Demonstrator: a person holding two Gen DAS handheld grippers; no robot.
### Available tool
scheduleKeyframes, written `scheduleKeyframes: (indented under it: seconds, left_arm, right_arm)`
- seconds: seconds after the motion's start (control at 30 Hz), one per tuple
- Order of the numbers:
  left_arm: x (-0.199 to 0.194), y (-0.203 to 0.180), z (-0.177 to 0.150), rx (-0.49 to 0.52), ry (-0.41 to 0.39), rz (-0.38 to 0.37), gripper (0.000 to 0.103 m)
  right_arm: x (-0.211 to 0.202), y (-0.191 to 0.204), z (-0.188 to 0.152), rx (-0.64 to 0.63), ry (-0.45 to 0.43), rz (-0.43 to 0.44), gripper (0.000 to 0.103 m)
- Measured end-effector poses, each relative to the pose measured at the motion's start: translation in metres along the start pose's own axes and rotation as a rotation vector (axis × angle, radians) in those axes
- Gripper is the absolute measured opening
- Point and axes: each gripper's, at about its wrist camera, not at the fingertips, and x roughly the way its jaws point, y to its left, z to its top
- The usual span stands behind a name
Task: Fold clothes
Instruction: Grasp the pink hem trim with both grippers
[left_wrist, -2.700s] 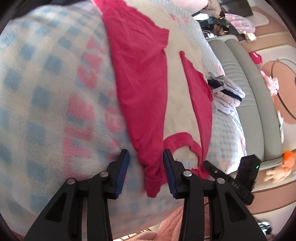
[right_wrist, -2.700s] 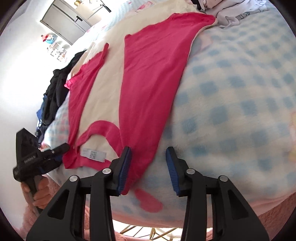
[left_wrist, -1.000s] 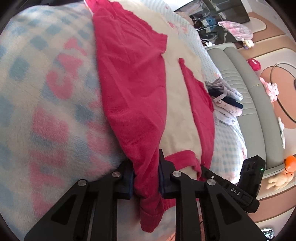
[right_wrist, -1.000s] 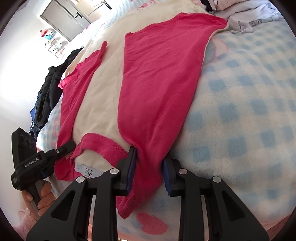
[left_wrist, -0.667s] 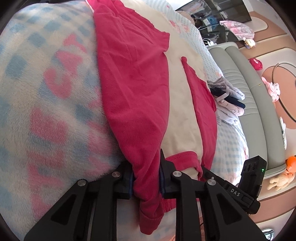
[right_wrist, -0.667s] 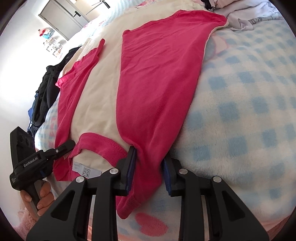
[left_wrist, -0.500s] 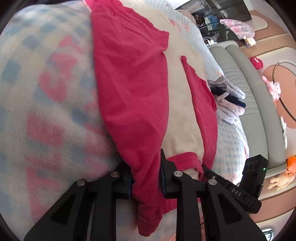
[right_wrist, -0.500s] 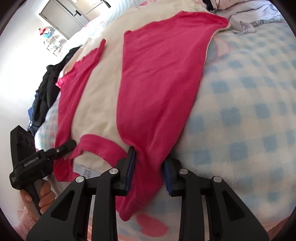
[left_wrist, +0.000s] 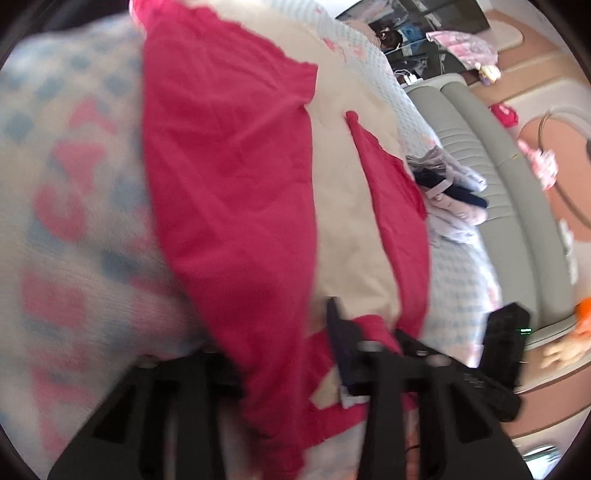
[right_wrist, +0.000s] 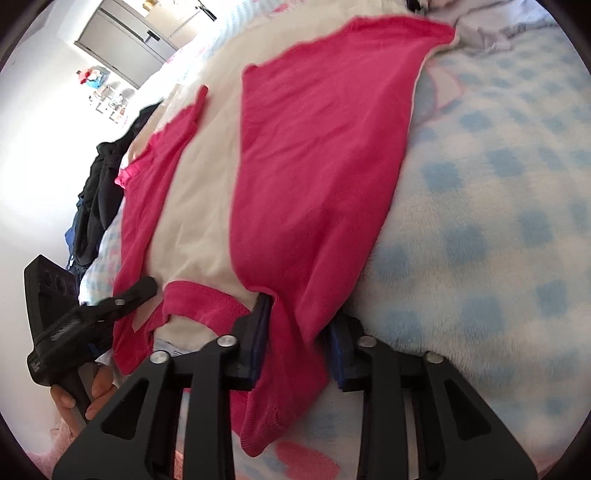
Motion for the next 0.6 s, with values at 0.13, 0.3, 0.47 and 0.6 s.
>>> scheduleKeyframes:
  seconds: [0.13,0.3,0.47,0.6]
  left_arm:
    - [0.008,0.010,-0.001,-0.031,0.018,-0.018,0.019]
    - [0.000,-0.002,0.000,0.029,-0.005,0.043,0.009]
    - [-0.024,-0.010,-0.002,0.089,-0.058,0.029,0.006]
    - [-0.047,-0.021,0.002,0.136,-0.098,0.028,0.005]
  right_arm:
    - [0.000,0.002,-0.005,-0.017,-0.030,-0.005,0.023]
    - [0.000,0.000,-0.003,-0.006,-0.037,-0.001,0.010]
    - [-0.027,0.018,-0.008,-0.079,-0.116,-0.051,0.006]
    - [-0.053,0.033,-0.010,-0.139,-0.197,-0.063,0.006]
